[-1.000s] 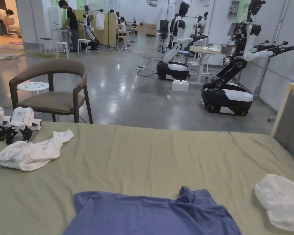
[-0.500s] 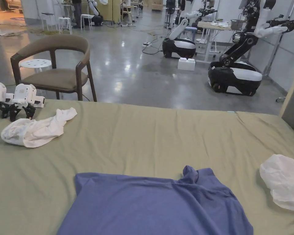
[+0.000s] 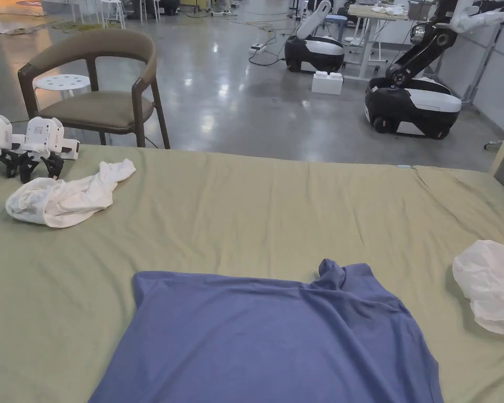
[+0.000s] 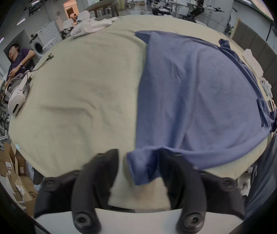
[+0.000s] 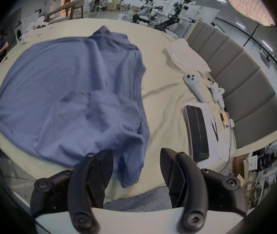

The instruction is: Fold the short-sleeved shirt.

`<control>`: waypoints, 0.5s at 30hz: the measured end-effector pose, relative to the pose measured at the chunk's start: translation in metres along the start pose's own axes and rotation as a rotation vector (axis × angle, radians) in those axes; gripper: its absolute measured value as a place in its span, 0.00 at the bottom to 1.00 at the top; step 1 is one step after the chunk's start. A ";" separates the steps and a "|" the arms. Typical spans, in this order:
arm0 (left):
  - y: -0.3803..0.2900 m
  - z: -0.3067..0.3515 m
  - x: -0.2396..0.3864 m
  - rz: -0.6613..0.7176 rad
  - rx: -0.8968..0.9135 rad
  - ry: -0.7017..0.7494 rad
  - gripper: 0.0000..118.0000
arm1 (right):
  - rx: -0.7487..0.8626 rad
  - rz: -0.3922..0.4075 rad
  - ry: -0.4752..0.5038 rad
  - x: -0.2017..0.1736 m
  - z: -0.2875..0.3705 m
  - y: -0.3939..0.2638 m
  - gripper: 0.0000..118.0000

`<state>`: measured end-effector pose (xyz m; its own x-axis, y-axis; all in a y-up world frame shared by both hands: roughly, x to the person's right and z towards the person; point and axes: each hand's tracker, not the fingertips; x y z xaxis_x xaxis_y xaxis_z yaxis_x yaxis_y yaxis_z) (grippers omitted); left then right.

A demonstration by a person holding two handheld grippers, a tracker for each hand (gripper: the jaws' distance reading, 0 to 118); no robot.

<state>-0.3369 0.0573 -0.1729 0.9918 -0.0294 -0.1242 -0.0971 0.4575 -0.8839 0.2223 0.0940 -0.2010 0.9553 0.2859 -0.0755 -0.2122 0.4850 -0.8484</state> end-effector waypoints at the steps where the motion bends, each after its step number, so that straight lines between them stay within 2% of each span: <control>1: 0.003 0.004 -0.001 0.013 0.025 -0.012 0.56 | 0.026 -0.012 -0.003 0.001 0.008 0.006 0.54; 4: 0.015 0.021 0.004 0.051 0.121 -0.049 0.56 | 0.135 -0.034 -0.009 0.002 0.030 0.026 0.59; 11: 0.062 0.058 0.038 0.023 0.453 -0.066 0.55 | 0.510 -0.168 0.044 -0.017 0.049 0.083 0.60; 13: 0.076 0.068 0.049 0.017 0.548 -0.053 0.54 | 0.595 -0.178 0.055 -0.028 0.051 0.099 0.60; 15: 0.090 0.078 0.058 0.004 0.648 -0.050 0.45 | 0.701 -0.200 0.058 -0.041 0.056 0.114 0.59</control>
<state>-0.2821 0.1659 -0.2240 0.9957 0.0077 -0.0918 -0.0467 0.9016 -0.4301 0.1470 0.1836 -0.2653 0.9948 0.1015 0.0020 -0.0957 0.9441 -0.3154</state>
